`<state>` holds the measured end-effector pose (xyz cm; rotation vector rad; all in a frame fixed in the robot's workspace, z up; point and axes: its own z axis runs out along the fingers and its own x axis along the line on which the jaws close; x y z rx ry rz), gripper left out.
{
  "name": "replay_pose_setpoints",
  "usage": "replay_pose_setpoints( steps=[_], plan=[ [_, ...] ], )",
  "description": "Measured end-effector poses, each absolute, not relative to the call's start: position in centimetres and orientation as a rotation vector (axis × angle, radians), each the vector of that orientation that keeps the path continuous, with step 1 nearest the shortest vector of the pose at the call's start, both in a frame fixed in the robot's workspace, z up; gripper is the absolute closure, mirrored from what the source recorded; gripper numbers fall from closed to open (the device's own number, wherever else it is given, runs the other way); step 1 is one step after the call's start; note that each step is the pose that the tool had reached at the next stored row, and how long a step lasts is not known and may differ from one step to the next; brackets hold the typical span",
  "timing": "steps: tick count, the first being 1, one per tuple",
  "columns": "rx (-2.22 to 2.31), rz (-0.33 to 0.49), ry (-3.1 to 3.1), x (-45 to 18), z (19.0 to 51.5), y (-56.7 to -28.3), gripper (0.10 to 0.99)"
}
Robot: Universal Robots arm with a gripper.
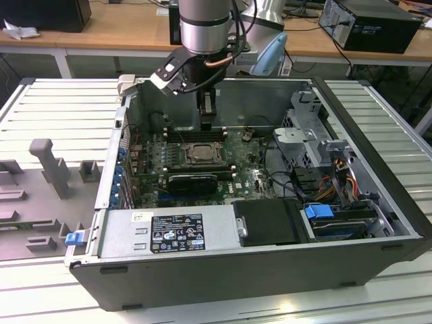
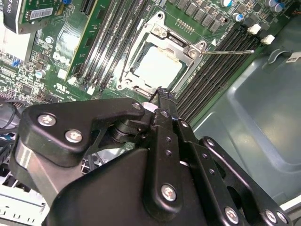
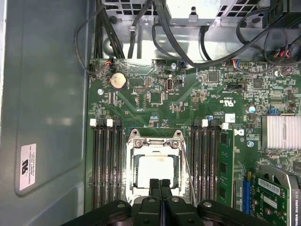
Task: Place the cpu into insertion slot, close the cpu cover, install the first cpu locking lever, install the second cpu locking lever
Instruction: 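Install the first cpu locking lever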
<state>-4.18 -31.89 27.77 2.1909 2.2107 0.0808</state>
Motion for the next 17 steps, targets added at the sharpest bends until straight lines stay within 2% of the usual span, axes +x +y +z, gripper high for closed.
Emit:
replay_pose_setpoints(
  steps=[9, 17],
  plan=[
    [2.191, 0.08, 2.211, -4.2, 28.0, -31.9, 0.98],
    [2.191, 0.081, 2.211, -4.2, 29.6, -31.9, 0.98]
  ],
)
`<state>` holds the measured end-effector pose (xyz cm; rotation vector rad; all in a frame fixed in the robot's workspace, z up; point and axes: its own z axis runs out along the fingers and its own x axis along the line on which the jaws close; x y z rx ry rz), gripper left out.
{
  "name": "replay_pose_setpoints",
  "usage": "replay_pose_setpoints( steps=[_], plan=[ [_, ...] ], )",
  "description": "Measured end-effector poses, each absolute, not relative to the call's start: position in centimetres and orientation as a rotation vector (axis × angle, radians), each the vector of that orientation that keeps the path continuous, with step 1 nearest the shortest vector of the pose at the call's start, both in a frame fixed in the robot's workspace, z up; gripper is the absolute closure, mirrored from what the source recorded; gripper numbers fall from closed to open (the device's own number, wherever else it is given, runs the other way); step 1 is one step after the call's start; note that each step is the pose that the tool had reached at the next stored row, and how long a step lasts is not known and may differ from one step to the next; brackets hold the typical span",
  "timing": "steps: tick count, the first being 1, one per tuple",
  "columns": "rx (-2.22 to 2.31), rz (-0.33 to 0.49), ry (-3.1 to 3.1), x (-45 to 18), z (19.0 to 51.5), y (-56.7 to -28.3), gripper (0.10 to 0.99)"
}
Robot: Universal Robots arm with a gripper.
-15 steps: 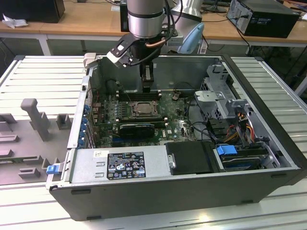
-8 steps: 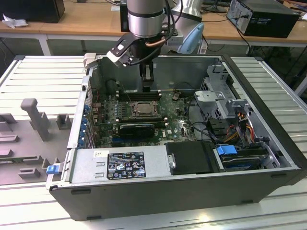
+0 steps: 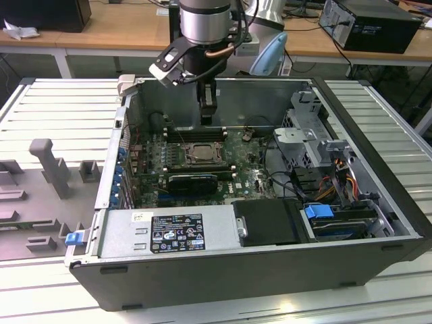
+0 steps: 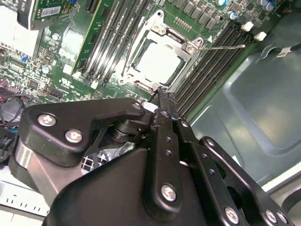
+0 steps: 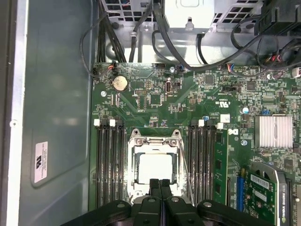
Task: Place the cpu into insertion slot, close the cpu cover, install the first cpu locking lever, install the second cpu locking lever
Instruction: 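Install the first cpu locking lever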
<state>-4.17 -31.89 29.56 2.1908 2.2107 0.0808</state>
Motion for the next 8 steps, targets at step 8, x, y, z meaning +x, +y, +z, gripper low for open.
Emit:
replay_pose_setpoints(
  steps=[8],
  plan=[
    [2.155, 0.081, 2.246, -4.23, 30.24, -31.91, 0.98]
  ],
)
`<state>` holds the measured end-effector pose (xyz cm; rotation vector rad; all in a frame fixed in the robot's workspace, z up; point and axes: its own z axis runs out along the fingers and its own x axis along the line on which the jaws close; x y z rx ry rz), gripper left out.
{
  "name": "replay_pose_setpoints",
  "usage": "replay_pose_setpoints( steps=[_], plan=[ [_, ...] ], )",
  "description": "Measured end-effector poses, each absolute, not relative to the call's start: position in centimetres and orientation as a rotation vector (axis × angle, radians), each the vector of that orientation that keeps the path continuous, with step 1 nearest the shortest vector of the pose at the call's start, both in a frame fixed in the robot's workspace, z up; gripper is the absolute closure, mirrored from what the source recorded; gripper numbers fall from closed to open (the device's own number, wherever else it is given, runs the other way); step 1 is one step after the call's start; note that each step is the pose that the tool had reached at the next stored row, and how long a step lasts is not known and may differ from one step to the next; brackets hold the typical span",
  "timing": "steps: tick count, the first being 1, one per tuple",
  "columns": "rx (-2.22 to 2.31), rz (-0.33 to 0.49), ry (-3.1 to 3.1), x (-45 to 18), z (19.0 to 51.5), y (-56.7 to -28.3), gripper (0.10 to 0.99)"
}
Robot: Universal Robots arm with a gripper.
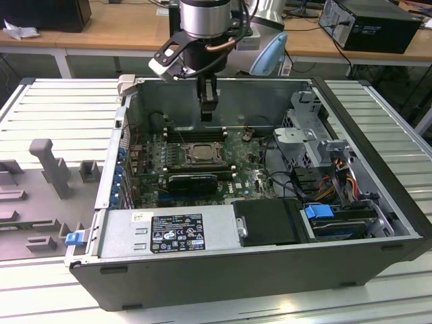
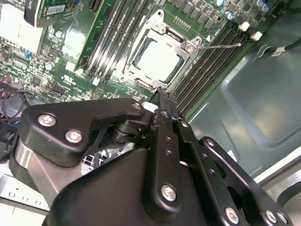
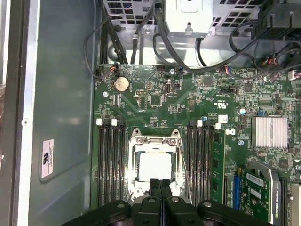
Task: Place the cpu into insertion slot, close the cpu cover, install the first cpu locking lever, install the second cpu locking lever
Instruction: 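Install the first cpu locking lever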
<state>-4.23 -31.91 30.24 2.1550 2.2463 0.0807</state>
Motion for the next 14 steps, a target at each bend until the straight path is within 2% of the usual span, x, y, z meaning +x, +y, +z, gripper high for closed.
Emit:
replay_pose_setpoints(
  steps=[14],
  plan=[
    [1.919, 0.085, 2.458, -4.84, 29.84, -31.93, 0.98]
  ],
)
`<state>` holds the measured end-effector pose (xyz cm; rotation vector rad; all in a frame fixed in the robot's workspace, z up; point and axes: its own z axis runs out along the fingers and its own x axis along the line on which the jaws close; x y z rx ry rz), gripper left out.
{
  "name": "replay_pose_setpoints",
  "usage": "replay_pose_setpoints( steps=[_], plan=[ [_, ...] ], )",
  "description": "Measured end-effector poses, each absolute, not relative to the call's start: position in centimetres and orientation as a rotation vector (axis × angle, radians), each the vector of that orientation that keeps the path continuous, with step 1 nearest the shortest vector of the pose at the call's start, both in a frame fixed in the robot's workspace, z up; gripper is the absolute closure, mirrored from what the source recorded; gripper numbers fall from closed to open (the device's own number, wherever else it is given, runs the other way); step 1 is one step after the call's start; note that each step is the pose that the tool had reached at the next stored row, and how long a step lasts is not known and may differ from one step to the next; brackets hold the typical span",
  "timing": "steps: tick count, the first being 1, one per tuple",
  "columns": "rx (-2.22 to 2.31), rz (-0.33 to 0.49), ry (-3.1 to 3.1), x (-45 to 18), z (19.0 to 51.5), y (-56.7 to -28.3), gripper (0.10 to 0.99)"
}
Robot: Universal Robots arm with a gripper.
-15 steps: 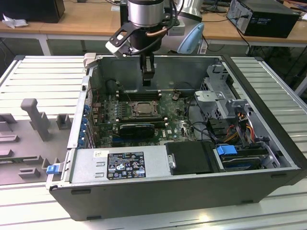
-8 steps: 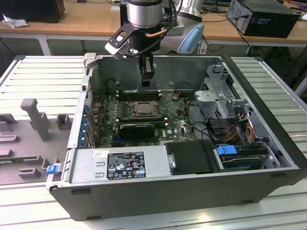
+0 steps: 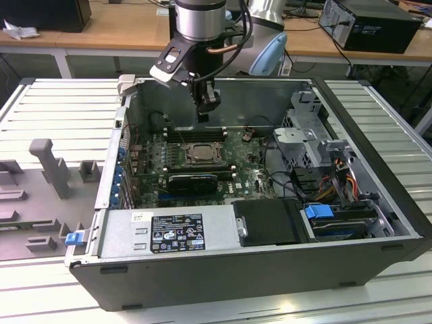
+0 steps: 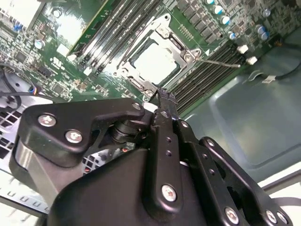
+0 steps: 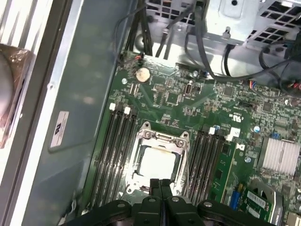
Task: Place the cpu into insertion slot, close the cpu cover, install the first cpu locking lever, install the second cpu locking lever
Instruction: 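Install the first cpu locking lever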
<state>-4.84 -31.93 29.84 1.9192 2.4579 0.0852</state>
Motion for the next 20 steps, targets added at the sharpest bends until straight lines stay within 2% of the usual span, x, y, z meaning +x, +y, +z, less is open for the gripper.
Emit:
replay_pose_setpoints(
  steps=[20],
  plan=[
    [1.911, 0.085, 2.465, -6.7, 29.8, -31.9, 0.98]
  ],
)
